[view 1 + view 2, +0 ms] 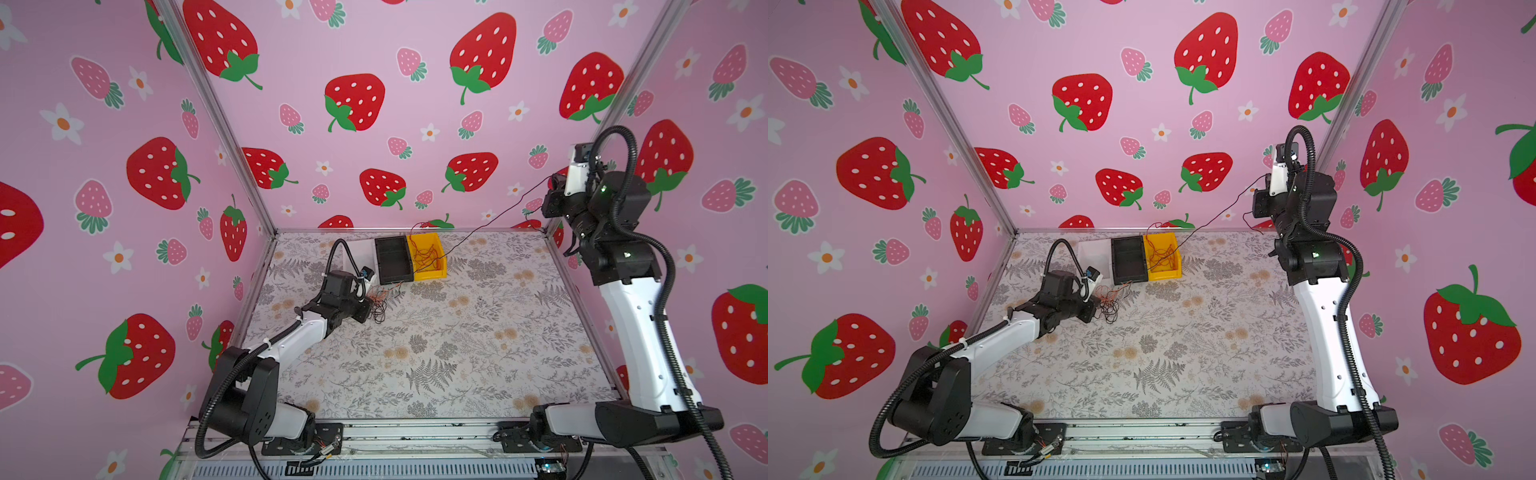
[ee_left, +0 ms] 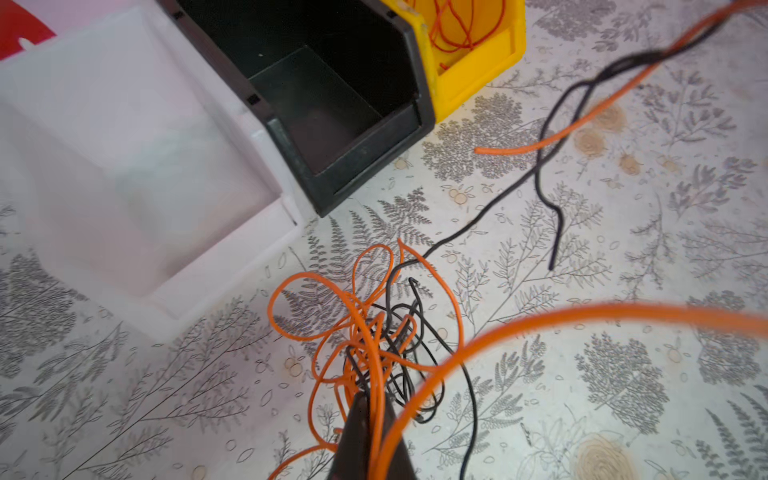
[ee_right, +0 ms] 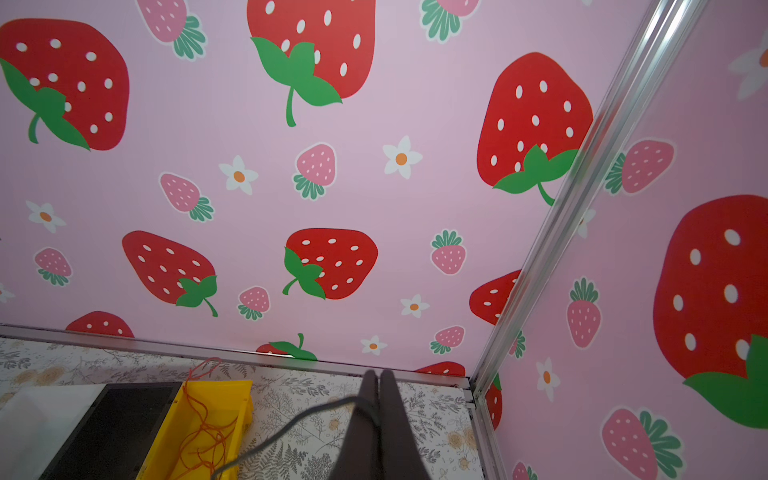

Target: Untangle the cables

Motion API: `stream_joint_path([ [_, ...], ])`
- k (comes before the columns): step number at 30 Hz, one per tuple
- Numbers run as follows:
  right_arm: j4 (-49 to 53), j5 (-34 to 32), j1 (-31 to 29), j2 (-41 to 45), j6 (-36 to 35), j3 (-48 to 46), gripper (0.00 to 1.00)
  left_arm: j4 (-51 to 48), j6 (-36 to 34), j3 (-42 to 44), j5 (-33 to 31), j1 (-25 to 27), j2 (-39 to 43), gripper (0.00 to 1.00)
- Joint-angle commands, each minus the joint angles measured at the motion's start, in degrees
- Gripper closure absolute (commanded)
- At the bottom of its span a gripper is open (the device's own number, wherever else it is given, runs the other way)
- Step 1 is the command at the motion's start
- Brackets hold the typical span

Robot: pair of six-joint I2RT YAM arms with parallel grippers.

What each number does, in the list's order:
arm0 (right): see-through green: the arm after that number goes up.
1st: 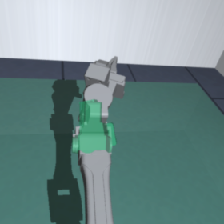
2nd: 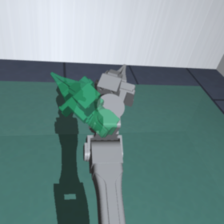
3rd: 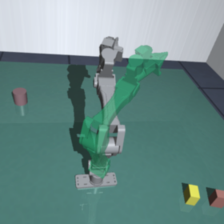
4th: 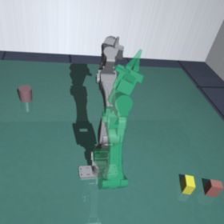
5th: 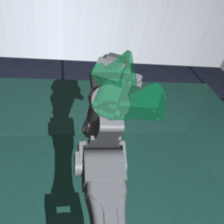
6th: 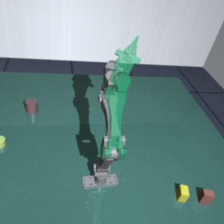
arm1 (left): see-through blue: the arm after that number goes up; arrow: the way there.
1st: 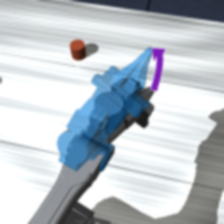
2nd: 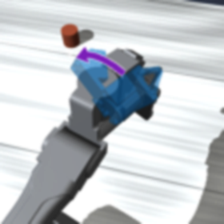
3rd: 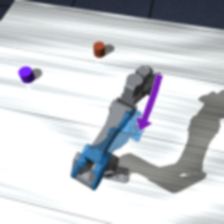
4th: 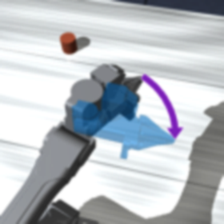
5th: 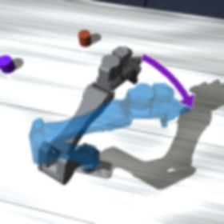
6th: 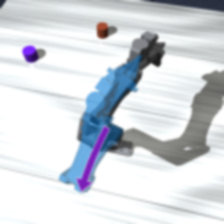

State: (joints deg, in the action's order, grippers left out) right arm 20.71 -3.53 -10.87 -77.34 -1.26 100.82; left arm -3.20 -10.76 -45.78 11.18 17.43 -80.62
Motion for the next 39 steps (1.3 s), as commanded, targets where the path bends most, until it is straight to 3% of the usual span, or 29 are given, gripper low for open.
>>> stream_joint_path([
  [1,-0.1,4.2,0.7,2.0,1.2,-1.9,1.00,-1.6,0.5,-2.4,-1.4,-1.1,1.2,1.00],
  [6,-3.6,19.2,0.4,5.4,3.7,-14.5,1.00,-0.8,0.9,-2.3,3.0,-1.1,3.3,1.00],
  [14,-13.0,18.2,-1.3,14.9,13.9,-45.4,1.00,-2.6,0.1,-3.6,7.2,0.0,7.5,1.00],
  [22,-16.8,15.7,-4.1,11.6,14.4,-56.9,0.98,-3.9,-2.1,-3.5,7.3,3.8,11.1,1.00],
  [26,-16.6,14.5,-5.4,8.0,12.6,-57.3,0.88,-4.9,-2.6,-4.1,6.6,4.6,11.2,1.00],
  [29,-14.8,11.0,-7.1,6.1,10.9,-56.2,0.61,-5.6,-2.4,-4.8,6.6,5.3,11.2,1.00],
  [32,-14.0,8.2,-8.7,6.3,9.9,-55.2,0.49,-6.1,-2.4,-5.4,6.0,6.3,11.4,1.00],
  [36,-14.6,8.0,-12.2,7.5,8.6,-54.8,0.39,-6.9,-2.3,-6.9,4.9,7.3,11.5,1.00],
  [39,-16.3,12.9,-16.5,7.6,7.0,-54.9,0.37,-7.9,-1.7,-8.6,3.8,8.0,11.4,1.00],
])
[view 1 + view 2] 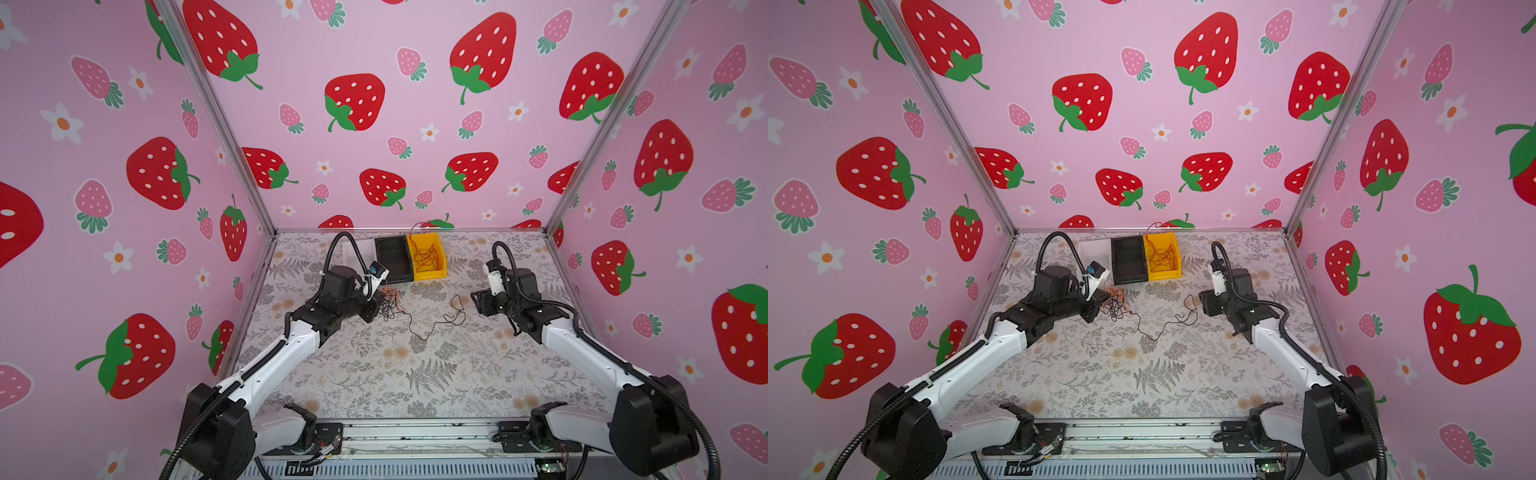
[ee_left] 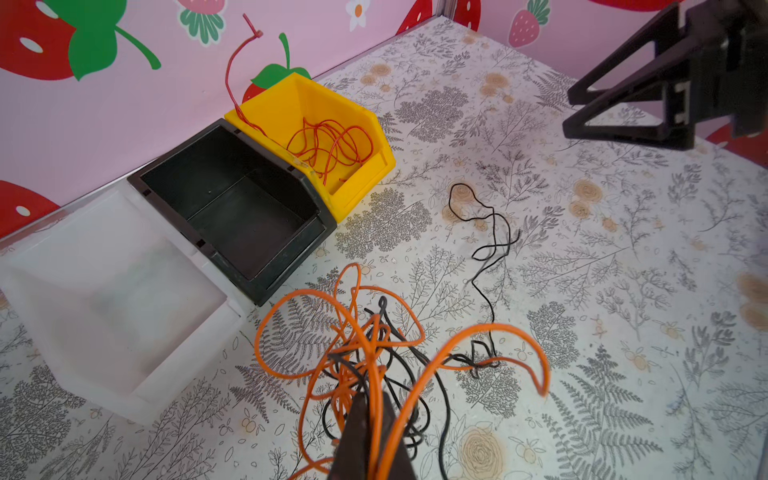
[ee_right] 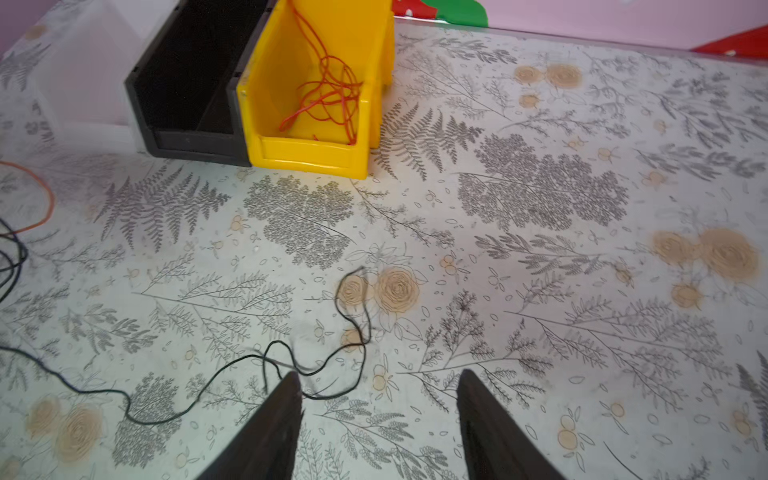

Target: Untangle the cables

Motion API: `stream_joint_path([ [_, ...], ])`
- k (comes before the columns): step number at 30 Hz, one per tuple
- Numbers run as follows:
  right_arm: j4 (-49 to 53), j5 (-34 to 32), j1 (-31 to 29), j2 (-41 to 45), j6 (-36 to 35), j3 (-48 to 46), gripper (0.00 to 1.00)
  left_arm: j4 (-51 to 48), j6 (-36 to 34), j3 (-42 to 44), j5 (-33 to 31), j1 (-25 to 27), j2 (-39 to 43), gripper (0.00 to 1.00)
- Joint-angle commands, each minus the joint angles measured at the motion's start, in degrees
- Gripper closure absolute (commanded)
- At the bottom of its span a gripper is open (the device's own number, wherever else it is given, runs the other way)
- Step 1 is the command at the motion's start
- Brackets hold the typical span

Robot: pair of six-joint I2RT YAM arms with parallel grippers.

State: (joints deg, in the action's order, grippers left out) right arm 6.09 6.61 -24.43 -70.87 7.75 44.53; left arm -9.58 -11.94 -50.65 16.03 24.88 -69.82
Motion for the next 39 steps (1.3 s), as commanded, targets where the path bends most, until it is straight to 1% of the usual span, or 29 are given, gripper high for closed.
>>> stream_joint_path([
  [1,-2.9,5.8,-4.5,0.8,-2.6,1.1,0.37,-1.9,-0.5,-4.5,-1.3,0.8,0.6,1.00],
  [5,-11.0,14.7,-11.6,-1.4,-4.7,-1.4,0.37,-2.8,-0.4,-6.5,-1.9,1.6,0.6,1.00],
  [8,-15.3,19.8,-15.6,-5.8,-5.1,-0.8,0.37,-3.4,-0.4,-7.5,-2.6,2.4,0.7,1.00],
  [10,-17.6,22.0,-17.4,-9.2,-5.1,0.4,0.37,-3.6,-0.5,-7.7,-3.1,2.9,0.9,1.00],
  [11,-17.3,22.0,-18.2,-11.1,-5.8,1.6,0.37,-3.6,-0.5,-7.8,-3.3,3.1,1.0,1.00],
  [12,-15.3,20.0,-18.9,-12.6,-6.9,3.4,0.37,-3.6,-0.4,-7.8,-3.5,3.3,1.1,1.00],
  [13,-14.6,19.5,-19.2,-14.0,-7.6,4.7,0.37,-3.7,-0.3,-7.9,-3.7,3.5,1.2,1.00],
  [17,-16.6,19.8,-19.2,-17.3,-7.9,7.0,0.38,-3.9,-0.3,-8.2,-4.3,4.1,1.7,1.00],
  [19,-17.4,21.1,-19.2,-18.8,-7.8,7.9,0.40,-3.8,-0.4,-8.1,-4.7,4.2,2.1,1.00],
  [20,-17.2,21.5,-19.2,-19.4,-7.7,8.5,0.42,-3.8,-0.4,-8.1,-5.0,4.1,2.4,1.00],
  [22,-16.2,21.9,-19.2,-20.6,-7.8,9.8,0.53,-3.9,-0.5,-7.8,-5.7,4.2,3.0,1.00],
  [23,-16.0,22.1,-19.2,-20.9,-7.9,10.1,0.59,-3.9,-0.6,-7.7,-6.0,4.2,3.3,1.00],
  [24,-16.0,22.3,-19.2,-21.1,-8.0,10.1,0.68,-3.9,-0.7,-7.6,-6.1,4.2,3.7,1.00],
  [25,-16.0,22.5,-19.2,-21.2,-7.9,10.1,0.76,-4.0,-0.7,-7.4,-6.3,4.2,4.2,1.00],
  [27,-16.0,22.7,-19.2,-20.8,-8.0,10.0,0.86,-4.0,-0.9,-6.8,-6.3,4.1,5.2,1.00],
  [30,-16.9,22.5,-18.9,-19.4,-7.5,9.1,0.98,-4.3,-1.5,-5.4,-7.4,4.1,6.6,1.00],
  [31,-16.9,22.6,-18.8,-18.7,-7.2,9.0,1.00,-4.5,-1.5,-5.0,-7.8,3.9,6.9,1.00],
  [33,-16.8,21.7,-18.4,-16.4,-6.7,8.4,1.00,-4.7,-0.8,-4.4,-7.9,3.2,7.1,1.00],
  [39,-16.9,19.6,-14.9,-5.5,-5.6,6.4,1.00,-5.2,3.4,-3.3,-7.2,-1.3,4.7,1.00],
])
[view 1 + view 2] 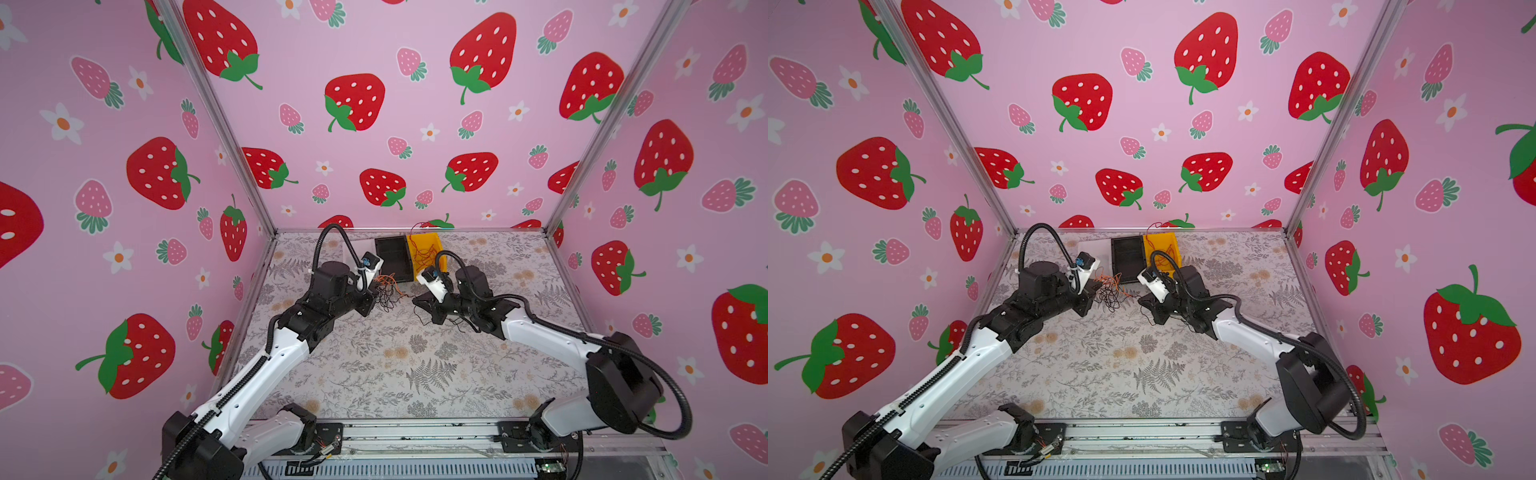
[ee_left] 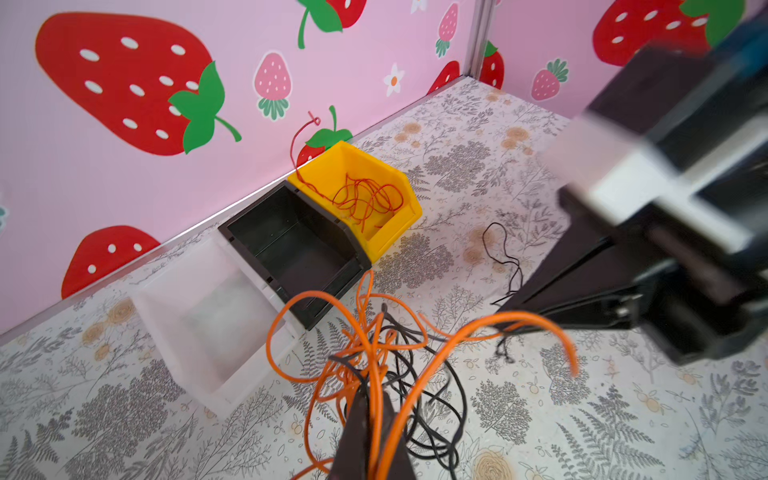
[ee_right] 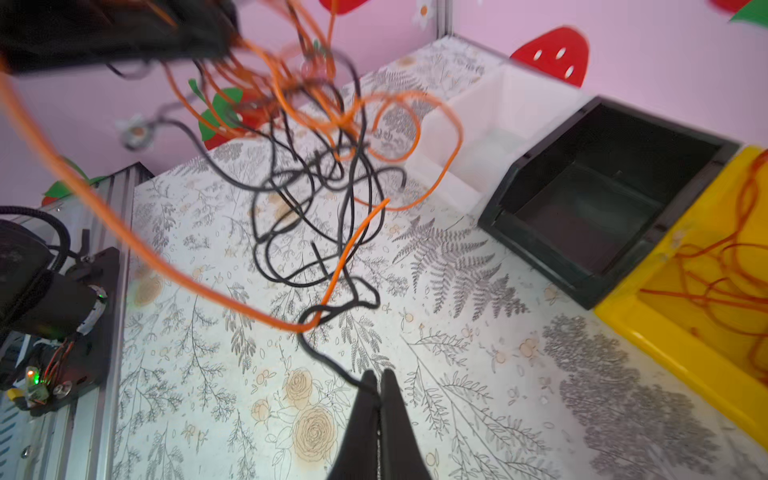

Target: Untangle the cables

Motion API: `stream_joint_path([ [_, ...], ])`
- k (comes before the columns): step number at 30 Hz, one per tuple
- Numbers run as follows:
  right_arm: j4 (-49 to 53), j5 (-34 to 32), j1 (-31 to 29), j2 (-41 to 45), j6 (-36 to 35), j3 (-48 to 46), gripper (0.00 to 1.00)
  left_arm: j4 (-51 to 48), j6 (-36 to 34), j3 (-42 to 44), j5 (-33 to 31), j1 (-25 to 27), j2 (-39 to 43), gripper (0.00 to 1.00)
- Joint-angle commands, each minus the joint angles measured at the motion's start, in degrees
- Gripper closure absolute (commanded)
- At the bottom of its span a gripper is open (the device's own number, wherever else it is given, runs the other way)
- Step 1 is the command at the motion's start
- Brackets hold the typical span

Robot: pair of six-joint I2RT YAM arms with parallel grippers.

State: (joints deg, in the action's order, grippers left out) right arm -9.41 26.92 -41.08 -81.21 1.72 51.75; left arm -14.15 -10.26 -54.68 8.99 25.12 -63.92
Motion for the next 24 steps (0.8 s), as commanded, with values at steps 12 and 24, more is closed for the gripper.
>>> stream_joint_path([
  [12,5.7,-5.2,9.3,15.1,-0.8,-2.2,1.00,-0.3,2.4,2.4,-0.8,-3.8,-3.1,1.00],
  [24,8.9,-7.5,11.9,19.0,-1.9,-0.9,1.00,-1.9,3.4,3.6,-2.5,-5.4,-5.1,1.00],
])
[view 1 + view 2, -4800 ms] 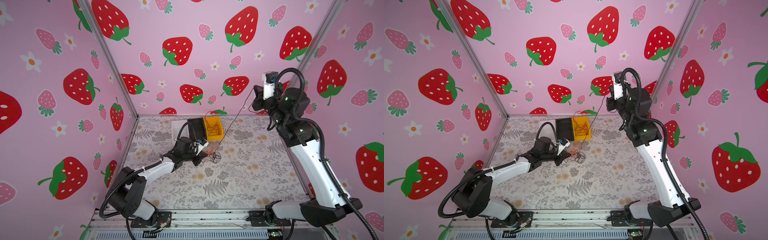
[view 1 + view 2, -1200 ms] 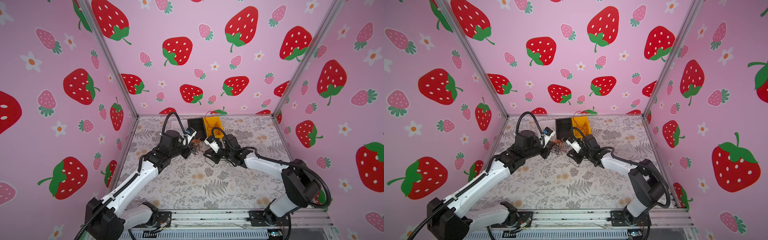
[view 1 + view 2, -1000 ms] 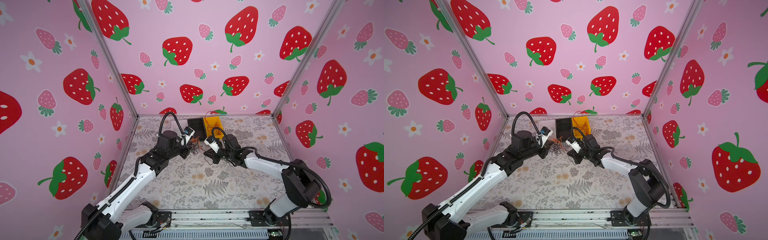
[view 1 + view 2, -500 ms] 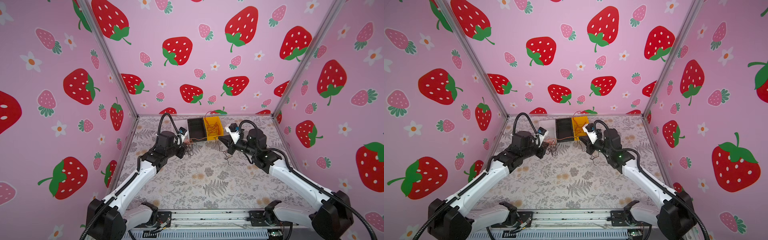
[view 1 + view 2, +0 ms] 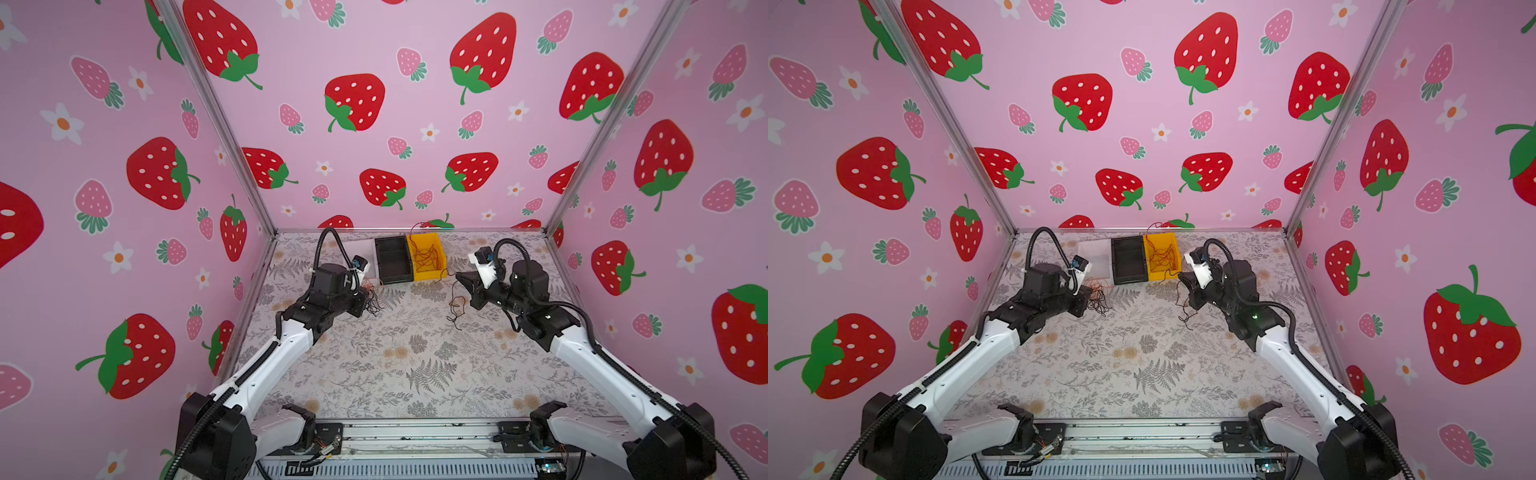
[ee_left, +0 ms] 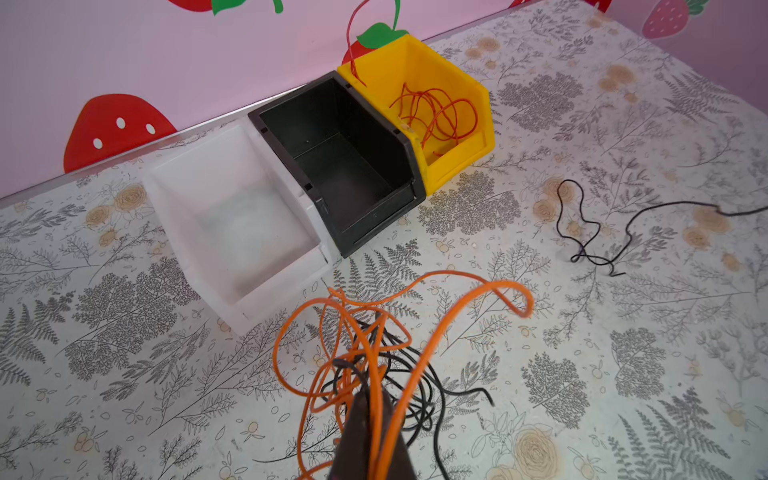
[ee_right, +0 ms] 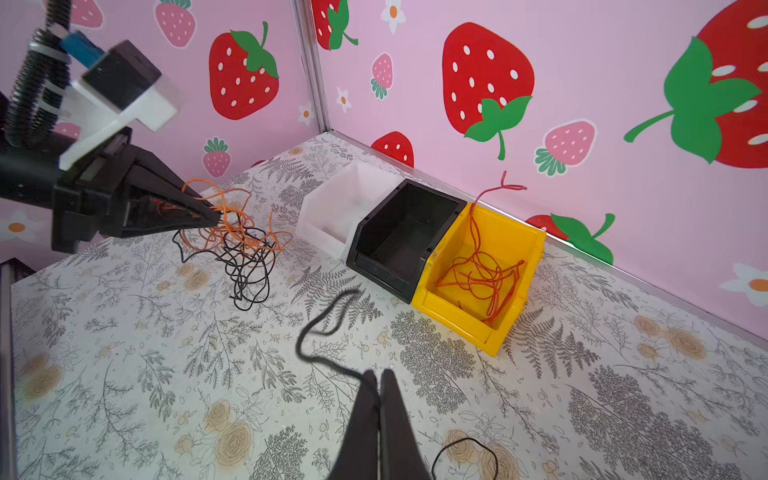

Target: Untangle the cables

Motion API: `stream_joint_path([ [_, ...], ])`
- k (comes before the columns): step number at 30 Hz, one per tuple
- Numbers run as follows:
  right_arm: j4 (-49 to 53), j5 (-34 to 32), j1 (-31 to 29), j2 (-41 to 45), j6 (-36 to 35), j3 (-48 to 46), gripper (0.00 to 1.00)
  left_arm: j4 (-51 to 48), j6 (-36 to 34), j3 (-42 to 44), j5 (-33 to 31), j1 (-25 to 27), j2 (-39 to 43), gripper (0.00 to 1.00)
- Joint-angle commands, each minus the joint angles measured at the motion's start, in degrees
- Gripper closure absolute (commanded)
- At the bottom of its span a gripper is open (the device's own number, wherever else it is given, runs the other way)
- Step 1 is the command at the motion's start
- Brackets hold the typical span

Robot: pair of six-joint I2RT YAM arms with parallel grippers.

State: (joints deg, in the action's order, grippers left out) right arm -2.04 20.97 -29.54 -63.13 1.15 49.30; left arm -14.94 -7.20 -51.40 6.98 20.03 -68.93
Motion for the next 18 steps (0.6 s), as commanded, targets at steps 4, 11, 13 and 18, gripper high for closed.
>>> stream_joint_path([
  [4,4.4,-6.1,1.1,-2.0,-0.3,2.0,1.00,-0.6,0.4,0.4,0.5,-0.3,0.4,1.00],
  [11,4.3,-4.2,1.2,-5.7,2.1,3.4,1.00,-0.5,0.0,1.0,7.9,-0.1,0.3,1.00],
  [13,4.4,-4.0,0.8,-5.8,2.1,5.1,1.00,-0.5,-0.2,1.4,9.2,0.3,-0.6,1.00],
  [18,7.7,-5.2,-2.5,-7.1,0.8,12.2,1.00,0.3,0.0,3.0,8.7,1.0,-2.6,1.00],
])
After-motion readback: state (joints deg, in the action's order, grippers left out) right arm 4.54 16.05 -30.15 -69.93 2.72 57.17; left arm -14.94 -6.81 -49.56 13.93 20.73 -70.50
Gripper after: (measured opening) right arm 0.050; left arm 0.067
